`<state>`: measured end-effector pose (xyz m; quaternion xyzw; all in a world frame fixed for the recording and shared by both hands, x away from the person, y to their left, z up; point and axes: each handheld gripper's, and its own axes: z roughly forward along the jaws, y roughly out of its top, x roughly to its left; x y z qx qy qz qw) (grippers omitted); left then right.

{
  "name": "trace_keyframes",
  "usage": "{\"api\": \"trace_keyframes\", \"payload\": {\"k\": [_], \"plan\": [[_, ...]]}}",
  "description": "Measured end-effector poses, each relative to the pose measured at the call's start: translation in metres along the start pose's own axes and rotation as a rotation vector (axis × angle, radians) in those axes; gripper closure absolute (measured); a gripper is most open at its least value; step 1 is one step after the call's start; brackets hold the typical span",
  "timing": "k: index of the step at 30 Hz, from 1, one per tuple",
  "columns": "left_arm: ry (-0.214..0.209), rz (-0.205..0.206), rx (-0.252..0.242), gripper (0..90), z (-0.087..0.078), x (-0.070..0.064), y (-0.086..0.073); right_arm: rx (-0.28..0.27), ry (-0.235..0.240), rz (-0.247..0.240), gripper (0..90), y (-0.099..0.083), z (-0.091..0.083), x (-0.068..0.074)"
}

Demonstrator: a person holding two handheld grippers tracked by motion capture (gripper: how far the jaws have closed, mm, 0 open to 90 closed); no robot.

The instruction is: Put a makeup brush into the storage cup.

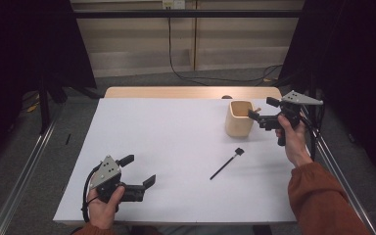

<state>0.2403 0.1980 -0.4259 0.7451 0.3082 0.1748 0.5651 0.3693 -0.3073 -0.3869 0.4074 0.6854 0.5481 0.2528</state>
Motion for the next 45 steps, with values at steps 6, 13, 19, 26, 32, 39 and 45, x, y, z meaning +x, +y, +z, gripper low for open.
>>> {"api": "trace_keyframes", "payload": {"k": [6, 13, 19, 26, 32, 39, 45], "plan": [[0.002, -0.003, -0.004, 2.0, -0.001, 0.001, 0.0, 0.005, 0.013, 0.002, 0.7, -0.005, -0.008, 0.006], [0.02, -0.01, -0.009, 2.0, -0.004, 0.002, -0.001, 0.001, 0.014, 0.019, 0.8, -0.012, -0.021, 0.01], [0.031, -0.013, -0.015, 2.0, -0.006, 0.004, -0.002, -0.01, 0.013, 0.03, 1.1, -0.02, -0.036, 0.012], [0.045, -0.031, -0.017, 1.8, -0.009, 0.007, -0.003, -0.014, 0.01, 0.037, 1.3, -0.032, -0.052, 0.018], [0.041, -0.033, -0.023, 1.7, -0.01, 0.007, -0.004, 0.008, 0.024, 0.046, 1.4, -0.042, -0.061, 0.026], [0.049, -0.037, -0.027, 1.7, -0.011, 0.008, -0.004, 0.017, 0.029, 0.056, 2.2, -0.051, -0.077, 0.036], [0.05, -0.03, -0.022, 1.7, -0.012, 0.009, -0.005, 0.02, 0.027, 0.06, 2.3, -0.059, -0.09, 0.044]]}}
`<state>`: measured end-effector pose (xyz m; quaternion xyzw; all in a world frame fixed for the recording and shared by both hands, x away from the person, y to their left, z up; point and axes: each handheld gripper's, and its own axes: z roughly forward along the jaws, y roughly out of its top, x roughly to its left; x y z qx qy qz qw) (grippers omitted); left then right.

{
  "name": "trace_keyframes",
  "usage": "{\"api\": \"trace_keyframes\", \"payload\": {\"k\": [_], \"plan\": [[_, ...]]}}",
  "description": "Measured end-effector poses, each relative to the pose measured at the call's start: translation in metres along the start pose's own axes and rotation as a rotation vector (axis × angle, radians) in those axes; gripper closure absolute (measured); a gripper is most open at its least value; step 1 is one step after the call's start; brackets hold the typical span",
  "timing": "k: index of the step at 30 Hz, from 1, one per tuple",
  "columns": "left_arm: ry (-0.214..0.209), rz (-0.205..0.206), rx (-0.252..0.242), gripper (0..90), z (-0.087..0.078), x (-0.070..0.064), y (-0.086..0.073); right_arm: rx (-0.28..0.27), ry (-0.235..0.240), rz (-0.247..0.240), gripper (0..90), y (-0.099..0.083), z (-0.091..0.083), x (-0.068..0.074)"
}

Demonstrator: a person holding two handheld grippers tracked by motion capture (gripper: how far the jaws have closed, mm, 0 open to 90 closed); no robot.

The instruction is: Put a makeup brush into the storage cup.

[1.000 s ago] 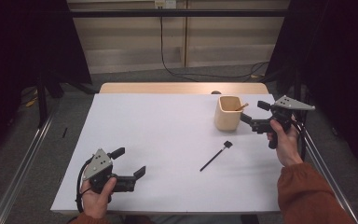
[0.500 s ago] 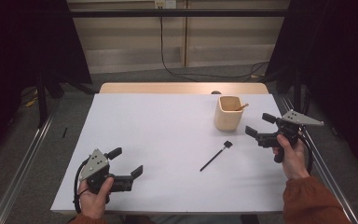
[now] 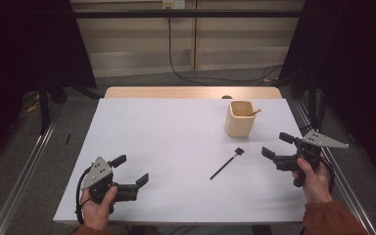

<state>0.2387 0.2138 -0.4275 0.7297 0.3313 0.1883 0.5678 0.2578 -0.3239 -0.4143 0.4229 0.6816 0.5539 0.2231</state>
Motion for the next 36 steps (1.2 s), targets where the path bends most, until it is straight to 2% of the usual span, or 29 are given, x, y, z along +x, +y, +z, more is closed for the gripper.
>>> {"api": "trace_keyframes", "payload": {"k": [4, 6, 10, 18, 21, 23, 36], "plan": [[-0.005, -0.002, -0.004, 1.7, -0.001, 0.0, 0.0, -0.002, 0.005, 0.01, 2.3, -0.005, -0.009, 0.006], [-0.002, 0.012, 0.001, 1.7, -0.001, -0.001, 0.0, 0.005, 0.009, 0.011, 2.3, -0.011, -0.014, 0.008], [-0.006, 0.013, 0.0, 1.7, -0.001, -0.003, 0.0, 0.01, 0.004, 0.049, 1.6, -0.023, -0.024, 0.01], [0.001, 0.003, -0.006, 1.6, -0.006, -0.001, -0.001, 0.025, 0.002, 0.052, 1.6, -0.037, -0.043, 0.02], [0.003, 0.001, -0.005, 1.6, -0.006, -0.001, 0.0, 0.006, 0.006, 0.054, 1.5, -0.039, -0.049, 0.02], [0.005, 0.002, -0.004, 1.6, -0.005, -0.001, 0.0, -0.006, 0.002, 0.054, 1.4, -0.038, -0.049, 0.018], [-0.006, 0.006, -0.008, 1.6, -0.008, -0.001, -0.001, 0.003, 0.019, 0.066, 1.5, -0.037, -0.042, 0.018]]}}
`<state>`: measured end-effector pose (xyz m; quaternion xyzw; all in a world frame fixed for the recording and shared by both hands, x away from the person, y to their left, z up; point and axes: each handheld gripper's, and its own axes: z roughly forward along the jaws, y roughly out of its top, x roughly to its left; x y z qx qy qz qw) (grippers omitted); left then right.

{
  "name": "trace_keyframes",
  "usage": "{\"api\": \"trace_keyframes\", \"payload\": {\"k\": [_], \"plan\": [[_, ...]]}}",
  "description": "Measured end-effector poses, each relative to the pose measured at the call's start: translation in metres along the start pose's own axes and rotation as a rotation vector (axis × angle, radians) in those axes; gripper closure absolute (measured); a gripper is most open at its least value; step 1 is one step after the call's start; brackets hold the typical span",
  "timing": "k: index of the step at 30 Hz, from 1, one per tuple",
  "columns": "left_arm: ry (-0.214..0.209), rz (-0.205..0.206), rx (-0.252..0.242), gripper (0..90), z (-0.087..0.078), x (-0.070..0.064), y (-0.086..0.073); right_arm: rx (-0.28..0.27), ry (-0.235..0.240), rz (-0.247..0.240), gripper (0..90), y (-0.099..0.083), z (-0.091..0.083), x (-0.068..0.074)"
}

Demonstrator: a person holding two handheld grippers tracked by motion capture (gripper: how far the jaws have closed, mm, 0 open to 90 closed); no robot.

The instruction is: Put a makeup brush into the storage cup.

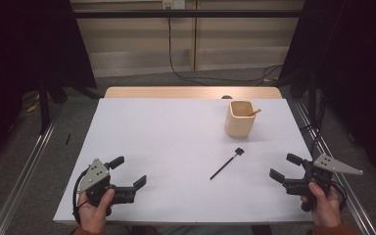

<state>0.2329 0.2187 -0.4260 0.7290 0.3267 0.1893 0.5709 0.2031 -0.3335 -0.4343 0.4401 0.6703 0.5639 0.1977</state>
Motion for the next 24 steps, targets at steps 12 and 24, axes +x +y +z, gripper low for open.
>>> {"api": "trace_keyframes", "payload": {"k": [12, 24], "plan": [[0.009, 0.008, 0.011, 1.5, 0.003, -0.002, 0.001, -0.02, 0.021, -0.035, 1.6, 0.009, 0.006, -0.004], [0.009, -0.009, 0.007, 1.5, 0.002, 0.002, 0.001, -0.013, 0.053, -0.076, 1.6, 0.032, 0.034, -0.003]]}}
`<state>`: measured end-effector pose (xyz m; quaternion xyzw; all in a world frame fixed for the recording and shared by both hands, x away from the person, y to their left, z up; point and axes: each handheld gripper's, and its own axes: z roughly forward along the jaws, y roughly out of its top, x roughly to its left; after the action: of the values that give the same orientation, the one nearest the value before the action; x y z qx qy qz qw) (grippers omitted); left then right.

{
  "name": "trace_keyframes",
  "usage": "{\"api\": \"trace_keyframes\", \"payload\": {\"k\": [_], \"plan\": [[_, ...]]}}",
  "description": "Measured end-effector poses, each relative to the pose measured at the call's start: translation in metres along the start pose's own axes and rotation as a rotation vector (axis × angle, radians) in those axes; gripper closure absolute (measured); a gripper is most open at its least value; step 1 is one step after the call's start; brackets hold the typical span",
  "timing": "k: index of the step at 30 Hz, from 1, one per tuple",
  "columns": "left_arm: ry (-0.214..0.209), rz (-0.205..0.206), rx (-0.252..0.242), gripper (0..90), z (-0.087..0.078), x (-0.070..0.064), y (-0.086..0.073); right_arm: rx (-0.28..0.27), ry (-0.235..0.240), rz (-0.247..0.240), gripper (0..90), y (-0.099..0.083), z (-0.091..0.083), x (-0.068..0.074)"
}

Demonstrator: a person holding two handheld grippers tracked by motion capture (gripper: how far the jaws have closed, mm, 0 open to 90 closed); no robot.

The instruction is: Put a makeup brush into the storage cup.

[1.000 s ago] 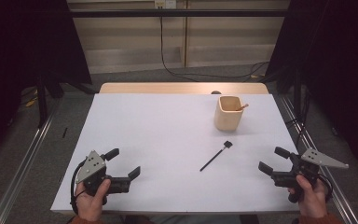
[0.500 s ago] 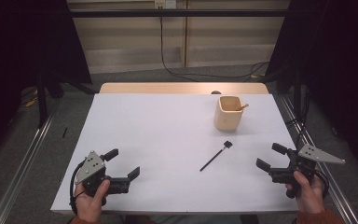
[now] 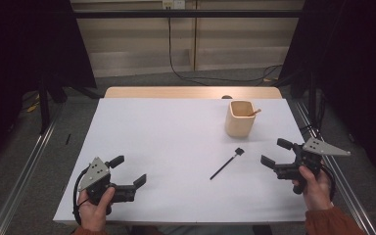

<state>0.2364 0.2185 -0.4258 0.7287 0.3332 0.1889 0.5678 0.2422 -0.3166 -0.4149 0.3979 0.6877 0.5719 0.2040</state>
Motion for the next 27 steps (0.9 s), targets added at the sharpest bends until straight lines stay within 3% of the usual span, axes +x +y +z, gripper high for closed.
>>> {"api": "trace_keyframes", "payload": {"k": [6, 14, 27], "plan": [[-0.025, 0.004, 0.008, 1.5, 0.002, -0.001, 0.0, 0.004, 0.01, -0.03, 1.3, 0.008, 0.014, -0.004], [-0.016, 0.034, 0.013, 1.5, 0.003, -0.003, 0.001, -0.013, 0.002, -0.04, 1.3, 0.029, 0.031, -0.013], [-0.017, 0.023, 0.014, 1.4, 0.003, -0.002, 0.001, 0.01, 0.0, -0.071, 0.8, 0.05, 0.057, -0.021]]}}
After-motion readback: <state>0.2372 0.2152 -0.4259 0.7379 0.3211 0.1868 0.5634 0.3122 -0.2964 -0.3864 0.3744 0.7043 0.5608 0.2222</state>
